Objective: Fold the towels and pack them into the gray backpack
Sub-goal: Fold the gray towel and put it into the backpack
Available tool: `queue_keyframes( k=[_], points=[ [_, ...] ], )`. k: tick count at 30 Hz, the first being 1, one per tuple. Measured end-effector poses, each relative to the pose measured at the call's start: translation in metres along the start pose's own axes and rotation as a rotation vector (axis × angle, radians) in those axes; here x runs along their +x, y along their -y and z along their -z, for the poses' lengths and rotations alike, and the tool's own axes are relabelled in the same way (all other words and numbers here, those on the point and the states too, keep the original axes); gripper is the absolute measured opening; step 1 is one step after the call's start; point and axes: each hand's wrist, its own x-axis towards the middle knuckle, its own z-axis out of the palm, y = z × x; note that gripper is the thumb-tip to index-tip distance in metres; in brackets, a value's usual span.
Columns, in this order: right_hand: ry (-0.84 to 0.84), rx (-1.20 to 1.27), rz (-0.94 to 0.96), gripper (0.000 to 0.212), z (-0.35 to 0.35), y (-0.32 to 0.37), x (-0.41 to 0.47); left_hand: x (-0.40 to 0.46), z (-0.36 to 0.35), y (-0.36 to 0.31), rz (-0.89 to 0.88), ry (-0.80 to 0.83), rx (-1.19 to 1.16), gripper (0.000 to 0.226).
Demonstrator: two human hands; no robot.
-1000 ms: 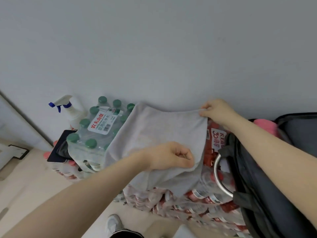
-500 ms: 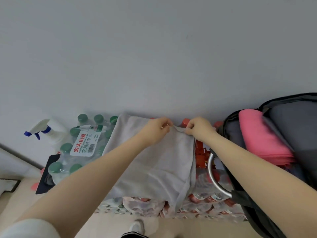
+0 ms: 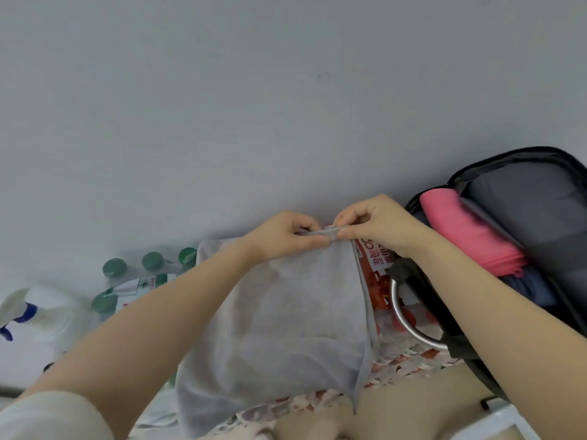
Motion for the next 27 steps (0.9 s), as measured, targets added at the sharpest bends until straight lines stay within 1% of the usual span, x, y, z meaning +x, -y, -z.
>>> queue_keyframes(
  k=[2,4,7,10,13,15,18,21,23,25,27],
  points=[
    [-0.037,0.010,-0.007,0.026,-0.002,0.001,-0.003,-0.004,0.003,0.001,-0.025,-0.011,-0.067,0.015],
    [-0.083,0.043,-0.033,0.024,-0.005,0.001,-0.006,-0.007,0.001,0.003,-0.055,-0.068,-0.092,0.016],
    [-0.058,0.105,-0.115,0.017,-0.009,0.001,-0.011,-0.010,-0.006,0.007,-0.106,-0.163,-0.167,0.020],
    [-0.100,0.188,-0.143,0.015,-0.011,0.003,-0.013,-0.012,-0.011,0.008,-0.119,-0.235,-0.270,0.010],
    [-0.172,0.089,-0.097,0.014,-0.016,0.006,-0.011,-0.013,-0.010,0.010,-0.148,-0.204,-0.252,0.005],
    [-0.210,-0.012,-0.059,0.016,-0.019,0.008,-0.008,-0.014,-0.009,0.012,-0.171,-0.179,-0.210,0.007],
    [-0.246,-0.073,-0.020,0.021,-0.023,0.013,-0.007,-0.013,-0.005,0.017,-0.211,-0.214,-0.050,0.017],
    [-0.289,-0.025,0.001,0.025,-0.028,0.015,-0.007,-0.017,0.002,0.022,-0.229,-0.227,0.118,0.016],
    [-0.322,0.032,0.004,0.025,-0.030,0.014,-0.008,-0.023,0.011,0.033,-0.231,-0.171,0.208,0.016],
    [-0.378,0.081,0.000,0.025,-0.031,0.013,-0.008,-0.029,0.022,0.047,-0.194,-0.115,0.326,0.017],
    [-0.457,0.099,-0.007,0.024,-0.033,0.013,-0.008,-0.039,0.036,0.061,-0.137,-0.094,0.413,0.029]
  ],
)
